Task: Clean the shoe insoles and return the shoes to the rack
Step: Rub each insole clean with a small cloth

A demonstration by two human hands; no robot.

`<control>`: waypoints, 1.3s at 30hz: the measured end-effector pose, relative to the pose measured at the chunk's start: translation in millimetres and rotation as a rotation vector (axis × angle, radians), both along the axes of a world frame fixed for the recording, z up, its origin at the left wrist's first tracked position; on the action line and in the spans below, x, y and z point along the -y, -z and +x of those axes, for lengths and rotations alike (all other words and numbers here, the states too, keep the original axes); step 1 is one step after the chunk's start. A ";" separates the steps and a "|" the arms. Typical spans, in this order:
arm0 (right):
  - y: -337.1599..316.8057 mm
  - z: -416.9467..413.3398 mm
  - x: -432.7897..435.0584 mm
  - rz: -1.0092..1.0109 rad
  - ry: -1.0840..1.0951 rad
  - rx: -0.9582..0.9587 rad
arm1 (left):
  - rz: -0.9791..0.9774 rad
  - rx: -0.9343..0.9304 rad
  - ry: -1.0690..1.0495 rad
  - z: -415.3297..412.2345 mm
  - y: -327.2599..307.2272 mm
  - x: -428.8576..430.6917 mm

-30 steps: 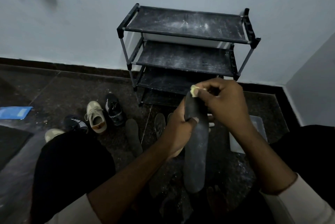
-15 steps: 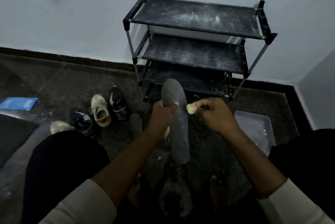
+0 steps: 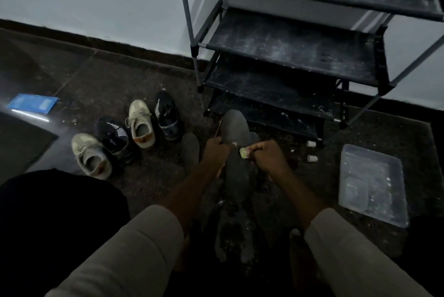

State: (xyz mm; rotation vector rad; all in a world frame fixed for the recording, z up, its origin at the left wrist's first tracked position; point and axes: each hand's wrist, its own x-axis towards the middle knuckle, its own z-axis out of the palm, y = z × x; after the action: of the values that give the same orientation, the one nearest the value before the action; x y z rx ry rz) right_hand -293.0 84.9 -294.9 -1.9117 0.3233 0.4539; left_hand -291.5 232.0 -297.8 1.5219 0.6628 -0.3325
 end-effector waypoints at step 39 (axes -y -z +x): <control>236.4 80.6 -117.3 -0.247 -0.323 0.063 | 0.726 -0.346 0.103 68.0 216.8 -87.0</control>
State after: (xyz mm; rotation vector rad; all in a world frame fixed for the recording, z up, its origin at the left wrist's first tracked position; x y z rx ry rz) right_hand -212.4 202.2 -531.3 -2.2263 0.0267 0.5870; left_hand -223.5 319.1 -514.6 2.2211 1.0524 -0.4693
